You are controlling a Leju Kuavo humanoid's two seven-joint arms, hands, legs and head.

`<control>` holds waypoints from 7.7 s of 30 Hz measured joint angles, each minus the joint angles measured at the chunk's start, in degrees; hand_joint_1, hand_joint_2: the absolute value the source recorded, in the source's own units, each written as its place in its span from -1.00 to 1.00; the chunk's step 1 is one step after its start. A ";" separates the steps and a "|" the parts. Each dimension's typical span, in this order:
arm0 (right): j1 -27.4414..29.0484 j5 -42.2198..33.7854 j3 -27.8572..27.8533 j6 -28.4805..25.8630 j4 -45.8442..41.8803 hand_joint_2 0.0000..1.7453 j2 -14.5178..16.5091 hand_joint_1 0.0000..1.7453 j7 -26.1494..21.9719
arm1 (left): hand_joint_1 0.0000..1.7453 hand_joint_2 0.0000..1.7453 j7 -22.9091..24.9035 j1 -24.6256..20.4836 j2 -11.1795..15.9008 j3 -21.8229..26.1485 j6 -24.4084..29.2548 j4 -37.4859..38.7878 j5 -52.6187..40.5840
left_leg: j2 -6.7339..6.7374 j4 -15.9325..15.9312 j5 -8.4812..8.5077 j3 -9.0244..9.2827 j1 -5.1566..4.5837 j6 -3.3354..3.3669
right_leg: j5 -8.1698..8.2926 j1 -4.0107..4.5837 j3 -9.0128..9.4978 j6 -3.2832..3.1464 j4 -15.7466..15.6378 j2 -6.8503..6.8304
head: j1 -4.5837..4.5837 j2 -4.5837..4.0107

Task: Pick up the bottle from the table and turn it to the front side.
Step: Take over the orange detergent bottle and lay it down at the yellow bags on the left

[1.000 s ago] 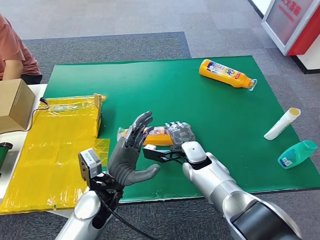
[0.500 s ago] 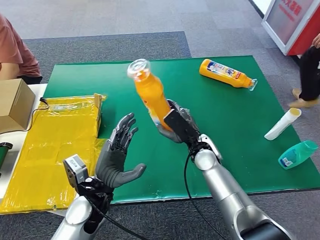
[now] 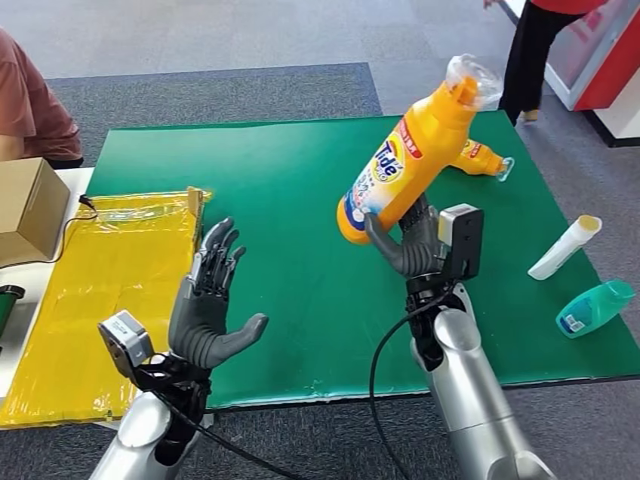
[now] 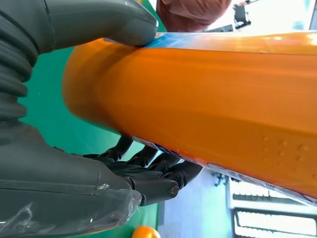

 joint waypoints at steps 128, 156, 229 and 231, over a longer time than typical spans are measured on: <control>6.04 48.05 15.27 -33.62 7.47 1.00 7.46 -1.00 0.67 | 1.00 1.00 18.57 -15.38 -0.60 -11.87 24.08 -2.40 -63.88 | 0.00 0.00 0.01 -0.01 0.01 -0.03 | -0.04 0.01 -0.02 -0.01 0.02 0.00 | 0.00 0.00; 10.83 45.67 3.65 -32.50 -12.33 1.00 4.62 -1.00 0.81 | 1.00 1.00 28.94 -8.02 1.66 -1.37 23.39 1.63 -85.30 | 0.01 0.00 -0.04 -0.01 0.01 -0.03 | -0.06 0.00 -0.05 -0.01 0.01 0.01 | 0.00 0.00; 12.12 37.63 5.63 -29.53 -35.76 1.00 0.38 -1.00 -2.43 | -1.00 1.00 12.93 -6.55 2.75 11.38 24.86 23.14 -66.44 | 0.01 0.00 -0.05 -0.03 0.04 -0.05 | -0.12 0.03 -0.06 -0.07 0.02 0.00 | 0.00 0.00; 12.62 38.28 5.60 -28.94 -35.76 1.00 0.29 -1.00 -1.78 | -1.00 1.00 11.80 -4.85 2.72 10.79 21.15 17.74 -61.81 | 0.01 0.00 -0.06 -0.03 0.04 -0.05 | -0.13 0.03 -0.06 -0.07 0.02 0.01 | 0.00 0.00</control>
